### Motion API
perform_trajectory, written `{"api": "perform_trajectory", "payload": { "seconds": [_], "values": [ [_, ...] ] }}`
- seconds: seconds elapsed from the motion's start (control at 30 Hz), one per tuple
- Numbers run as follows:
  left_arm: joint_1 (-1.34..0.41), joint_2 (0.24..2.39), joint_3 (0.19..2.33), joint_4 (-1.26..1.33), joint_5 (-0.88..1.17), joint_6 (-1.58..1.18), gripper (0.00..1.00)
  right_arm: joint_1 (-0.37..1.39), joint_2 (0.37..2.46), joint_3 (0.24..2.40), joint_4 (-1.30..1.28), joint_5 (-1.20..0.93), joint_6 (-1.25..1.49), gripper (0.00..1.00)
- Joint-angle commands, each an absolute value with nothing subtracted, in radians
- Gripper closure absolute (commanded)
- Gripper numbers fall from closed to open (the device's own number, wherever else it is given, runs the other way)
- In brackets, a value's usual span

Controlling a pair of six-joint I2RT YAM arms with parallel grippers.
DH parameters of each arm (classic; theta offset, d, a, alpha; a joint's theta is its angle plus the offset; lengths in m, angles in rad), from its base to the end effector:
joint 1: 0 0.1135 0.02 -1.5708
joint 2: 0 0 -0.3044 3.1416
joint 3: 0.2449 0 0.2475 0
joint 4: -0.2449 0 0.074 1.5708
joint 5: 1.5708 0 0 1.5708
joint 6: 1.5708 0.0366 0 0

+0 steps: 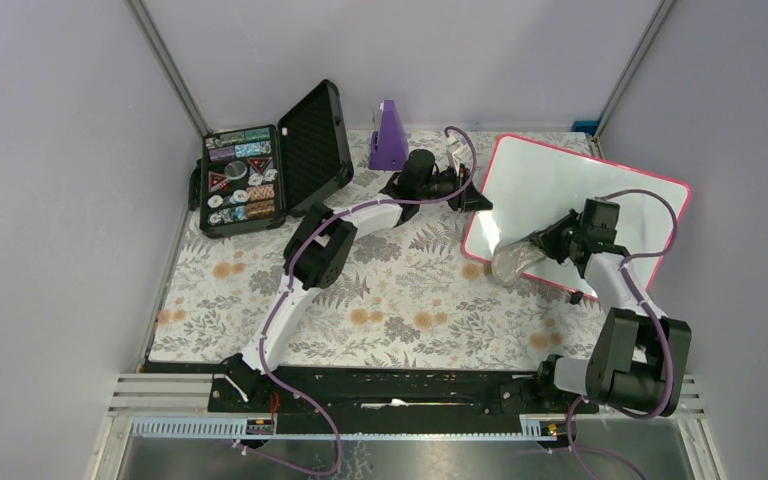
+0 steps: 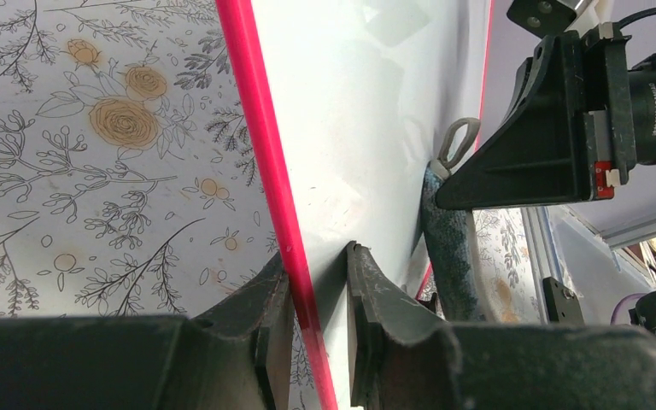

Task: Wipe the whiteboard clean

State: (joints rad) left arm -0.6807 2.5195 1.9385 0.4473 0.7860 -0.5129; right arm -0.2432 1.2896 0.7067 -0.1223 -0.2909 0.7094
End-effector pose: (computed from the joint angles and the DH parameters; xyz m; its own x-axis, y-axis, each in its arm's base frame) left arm 0.4500 -0.3977 0.1959 -0.5759 0.0202 -0.8173 0.8115 0.1352 -0.5685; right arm 0.2472 -0.0505 0.2532 -0.4651 0.7583 -0.4567 0.4240 0.6437 0.6371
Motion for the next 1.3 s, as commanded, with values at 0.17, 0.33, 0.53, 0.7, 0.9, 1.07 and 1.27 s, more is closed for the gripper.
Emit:
{"api": "perform_trajectory", "payload": {
  "seconds": [0.17,0.33,0.53,0.7,0.9,1.07,1.27],
  "values": [
    [-0.705,2.489,1.94,0.455,0.723,-0.376,1.0,0.062,1.444,0.753,-0.01,-0.191,0.78,1.0],
    [-0.705,2.487,1.936,0.453,0.719,-0.371,1.0,0.055,1.462,0.786,-0.04,-0.158,0.753,1.0],
    [-0.704,2.484,1.935,0.451,0.718,-0.368,1.0,-0.184,1.356,0.717,-0.085,-0.219,0.69,1.0],
    [-0.705,2.485,1.936,0.452,0.718,-0.371,1.0,-0.355,1.271,0.67,-0.143,-0.214,0.613,1.0],
    [-0.705,2.489,1.94,0.454,0.719,-0.375,1.0,-0.322,1.245,0.651,-0.092,-0.245,0.659,1.0],
    [-0.706,2.496,1.945,0.454,0.723,-0.379,1.0,-0.058,1.297,0.689,-0.027,-0.163,0.742,1.0],
    [-0.706,2.494,1.943,0.45,0.722,-0.374,1.0,0.061,1.38,0.753,-0.009,-0.136,0.772,1.0]
  ]
}}
